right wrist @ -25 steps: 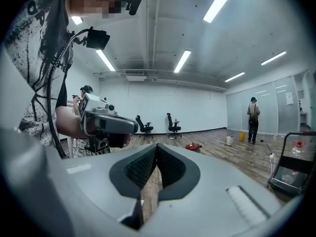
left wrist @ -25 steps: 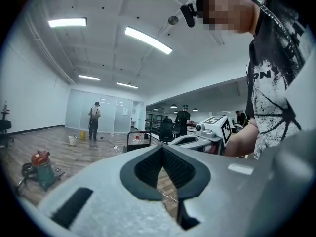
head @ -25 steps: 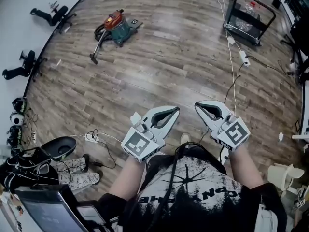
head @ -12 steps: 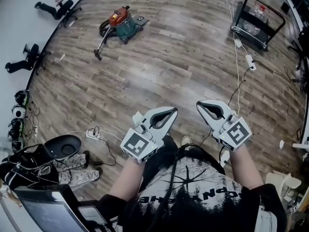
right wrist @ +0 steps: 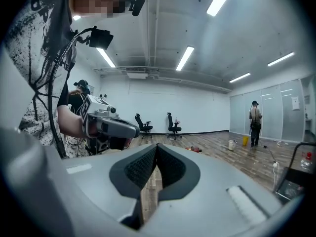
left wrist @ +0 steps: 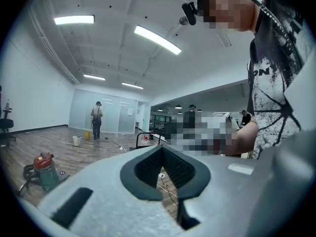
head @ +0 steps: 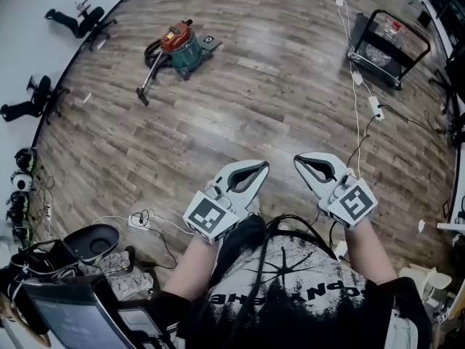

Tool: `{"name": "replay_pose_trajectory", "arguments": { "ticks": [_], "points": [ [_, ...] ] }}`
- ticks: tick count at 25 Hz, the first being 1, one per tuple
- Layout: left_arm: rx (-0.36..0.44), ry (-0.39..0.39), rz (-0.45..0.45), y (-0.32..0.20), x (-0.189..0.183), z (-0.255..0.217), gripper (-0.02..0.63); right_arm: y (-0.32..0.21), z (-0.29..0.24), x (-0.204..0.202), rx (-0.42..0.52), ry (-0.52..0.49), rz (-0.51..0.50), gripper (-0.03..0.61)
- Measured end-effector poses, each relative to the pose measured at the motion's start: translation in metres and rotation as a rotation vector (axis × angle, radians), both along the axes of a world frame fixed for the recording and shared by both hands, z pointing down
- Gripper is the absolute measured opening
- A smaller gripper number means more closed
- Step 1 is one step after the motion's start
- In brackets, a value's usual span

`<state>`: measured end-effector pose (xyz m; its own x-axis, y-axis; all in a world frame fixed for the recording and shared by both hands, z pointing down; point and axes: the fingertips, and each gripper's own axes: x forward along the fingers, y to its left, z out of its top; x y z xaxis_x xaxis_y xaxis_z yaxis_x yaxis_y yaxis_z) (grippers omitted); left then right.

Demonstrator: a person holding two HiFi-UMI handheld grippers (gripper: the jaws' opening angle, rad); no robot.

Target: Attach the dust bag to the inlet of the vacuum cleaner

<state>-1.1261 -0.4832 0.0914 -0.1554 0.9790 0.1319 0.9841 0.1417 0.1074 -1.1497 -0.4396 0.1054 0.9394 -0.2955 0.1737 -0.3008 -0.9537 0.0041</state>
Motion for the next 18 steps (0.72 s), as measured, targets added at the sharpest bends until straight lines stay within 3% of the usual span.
{"name": "replay_pose_trajectory", "arguments": {
  "ticks": [7, 10, 12, 18],
  "points": [
    [-0.051, 0.029, 0.027, 0.008, 0.089, -0.009, -0.002, -0.006, -0.014, 0.1, -0.011, 0.044, -0.016, 0.008],
    [-0.013, 0.032, 0.034, 0.003, 0.123, 0.001, -0.002, -0.012, -0.019, 0.137, -0.053, 0.091, -0.037, 0.008],
    [0.009, 0.022, 0.038, 0.0, 0.141, 0.007, -0.002, -0.016, -0.019, 0.155, -0.073, 0.103, -0.04, 0.008],
    [-0.038, -0.003, 0.054, 0.001, 0.17, 0.006, -0.001, -0.019, -0.017, 0.185, -0.103, 0.1, -0.05, 0.008]
  ]
}}
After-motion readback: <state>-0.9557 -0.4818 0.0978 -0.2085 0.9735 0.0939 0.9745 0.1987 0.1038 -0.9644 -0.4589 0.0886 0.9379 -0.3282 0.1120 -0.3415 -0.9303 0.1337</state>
